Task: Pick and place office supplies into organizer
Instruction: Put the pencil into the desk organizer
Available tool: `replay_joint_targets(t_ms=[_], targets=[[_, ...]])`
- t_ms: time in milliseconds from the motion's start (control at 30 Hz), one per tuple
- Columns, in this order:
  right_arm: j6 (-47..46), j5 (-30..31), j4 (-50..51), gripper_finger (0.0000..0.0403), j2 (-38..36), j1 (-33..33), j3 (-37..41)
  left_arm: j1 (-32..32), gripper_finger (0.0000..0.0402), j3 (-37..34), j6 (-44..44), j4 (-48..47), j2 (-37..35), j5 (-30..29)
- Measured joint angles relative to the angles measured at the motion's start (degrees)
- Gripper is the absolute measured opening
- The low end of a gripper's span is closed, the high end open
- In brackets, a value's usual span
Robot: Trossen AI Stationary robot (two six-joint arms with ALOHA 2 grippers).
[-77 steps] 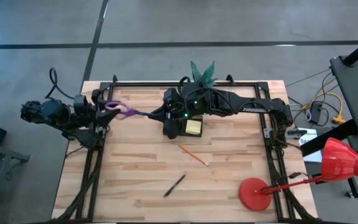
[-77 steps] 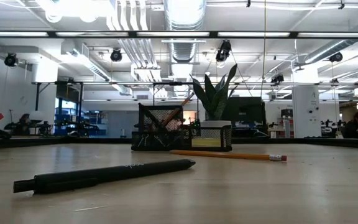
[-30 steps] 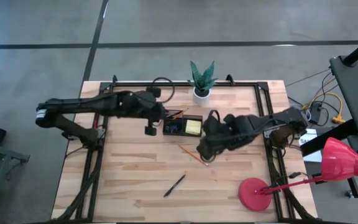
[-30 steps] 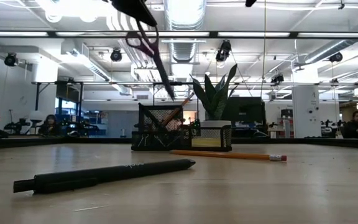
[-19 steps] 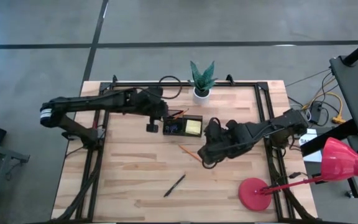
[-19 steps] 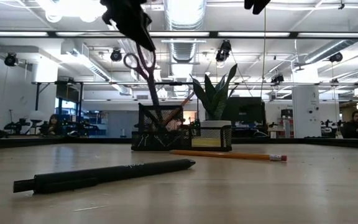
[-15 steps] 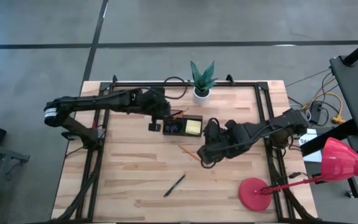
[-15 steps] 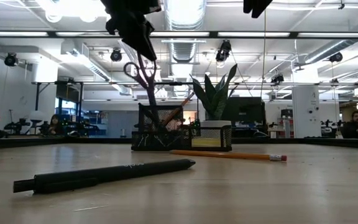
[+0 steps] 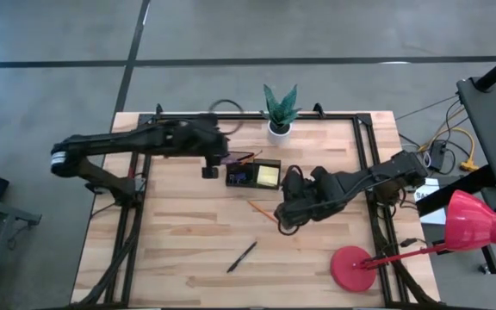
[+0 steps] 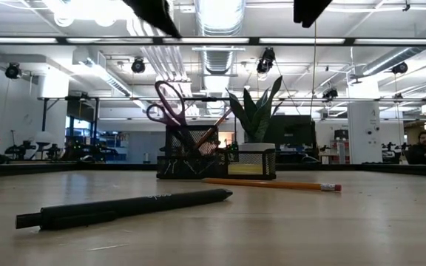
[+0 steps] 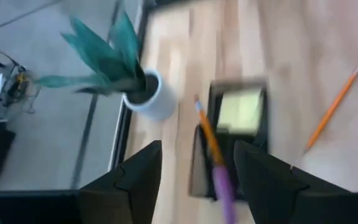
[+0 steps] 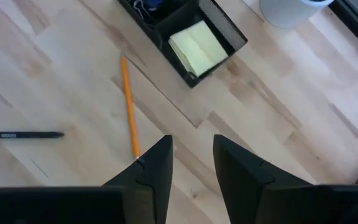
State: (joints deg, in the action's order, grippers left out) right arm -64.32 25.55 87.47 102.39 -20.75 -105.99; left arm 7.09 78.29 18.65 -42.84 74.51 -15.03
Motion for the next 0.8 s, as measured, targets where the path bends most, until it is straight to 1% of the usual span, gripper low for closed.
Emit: replay_joint_targets(t_ms=[100, 167, 267, 400, 500, 567, 633, 733, 800], targets=[[1.4, -1.3, -0.4, 0.0105, 0.0, 0.0, 2.0, -1.8, 0.0188, 0.2, -8.6, -0.1, -5.5, 0.0], [5.7, -3.6, -3.3, 0.0104, 0.0, 0.8, 3.7, -3.1, 0.0189, -0.2, -14.4, -1.1, -9.4, 0.0], [13.7, -9.0, -11.4, 0.0104, 0.0, 3.3, 6.8, -4.8, 0.0189, -1.9, -22.6, -3.0, -15.1, 0.2], [22.5, -18.8, -24.9, 0.0104, 0.0, 7.4, 12.3, -6.5, 0.0189, -5.8, -31.1, -3.6, -21.6, 0.4], [24.3, -24.1, -29.7, 0.0104, 0.1, 9.3, 16.8, -7.2, 0.0189, -9.5, -35.7, -3.6, -25.1, 0.4], [24.2, -25.0, -31.0, 0.0104, 0.1, 10.1, 20.0, -7.7, 0.0189, -12.4, -38.4, -3.4, -26.8, 0.7], [24.2, -25.5, -32.7, 0.0104, 0.1, 10.2, 23.5, -8.3, 0.0189, -15.4, -40.2, -2.7, -28.0, 2.6], [24.7, -29.0, -39.8, 0.0104, 0.1, 9.5, 28.9, -9.3, 0.0189, -20.2, -41.7, -1.0, -29.1, 5.7], [24.8, -31.5, -45.3, 0.0104, 0.1, 8.6, 32.1, -10.1, 0.0189, -23.2, -42.6, 0.7, -29.6, 6.7]])
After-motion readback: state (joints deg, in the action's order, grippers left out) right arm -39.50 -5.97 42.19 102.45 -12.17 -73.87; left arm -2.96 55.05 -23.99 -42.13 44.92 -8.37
